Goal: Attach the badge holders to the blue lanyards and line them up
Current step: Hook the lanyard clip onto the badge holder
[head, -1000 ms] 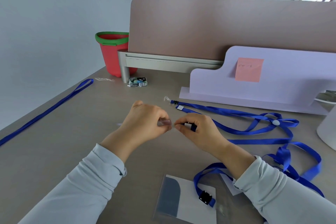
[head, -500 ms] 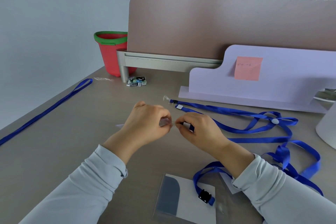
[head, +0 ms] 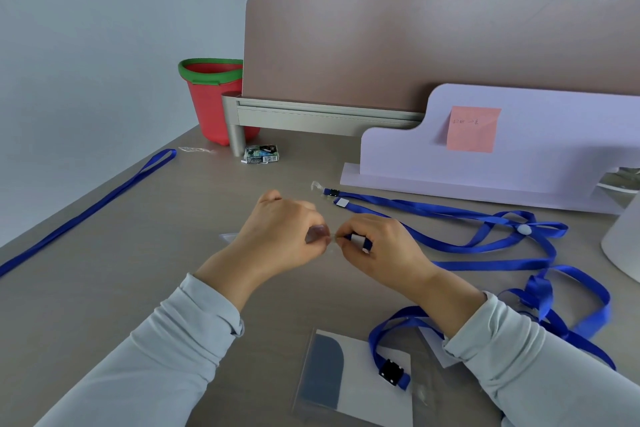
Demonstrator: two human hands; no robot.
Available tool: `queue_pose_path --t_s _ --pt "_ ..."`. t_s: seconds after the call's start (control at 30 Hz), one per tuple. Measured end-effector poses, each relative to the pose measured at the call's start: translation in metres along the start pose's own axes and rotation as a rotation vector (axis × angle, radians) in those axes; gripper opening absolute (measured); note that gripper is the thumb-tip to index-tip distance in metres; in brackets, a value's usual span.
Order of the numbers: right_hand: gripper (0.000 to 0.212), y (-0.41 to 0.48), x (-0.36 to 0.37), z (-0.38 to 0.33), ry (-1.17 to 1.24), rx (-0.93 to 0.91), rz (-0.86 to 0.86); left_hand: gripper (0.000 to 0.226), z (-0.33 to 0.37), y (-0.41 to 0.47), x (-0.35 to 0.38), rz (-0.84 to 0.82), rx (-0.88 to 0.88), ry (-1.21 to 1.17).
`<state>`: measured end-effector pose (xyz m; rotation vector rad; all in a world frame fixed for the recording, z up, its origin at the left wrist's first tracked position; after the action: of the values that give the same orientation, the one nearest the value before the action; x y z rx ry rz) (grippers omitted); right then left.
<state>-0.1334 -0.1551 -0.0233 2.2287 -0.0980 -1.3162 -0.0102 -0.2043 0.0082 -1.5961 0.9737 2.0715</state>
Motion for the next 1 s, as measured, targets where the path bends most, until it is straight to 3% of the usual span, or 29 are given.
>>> queue_pose_path --t_s 0.7,1.0 --pt "0.006 0.0008 -0.0053 -0.0002 0.162 -0.010 0.041 0.010 0.0057 -0.0031 -0.0083 0.029 0.008 -0.164" --pt "0.006 0.0016 -0.0063 -0.0007 0.141 0.043 -0.007 0.010 0.0056 -0.0041 -0.0098 -0.076 0.022 -0.233"
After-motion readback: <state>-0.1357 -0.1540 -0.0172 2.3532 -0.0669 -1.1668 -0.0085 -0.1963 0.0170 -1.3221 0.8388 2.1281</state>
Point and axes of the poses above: each hand's wrist, its own y-axis towards the middle knuckle, its own x-axis out of the palm, z = x × y, the point moved 5 cm from there along y, towards the middle knuckle, and after that the axes turned 6 degrees about -x, right-handed, at the moved point
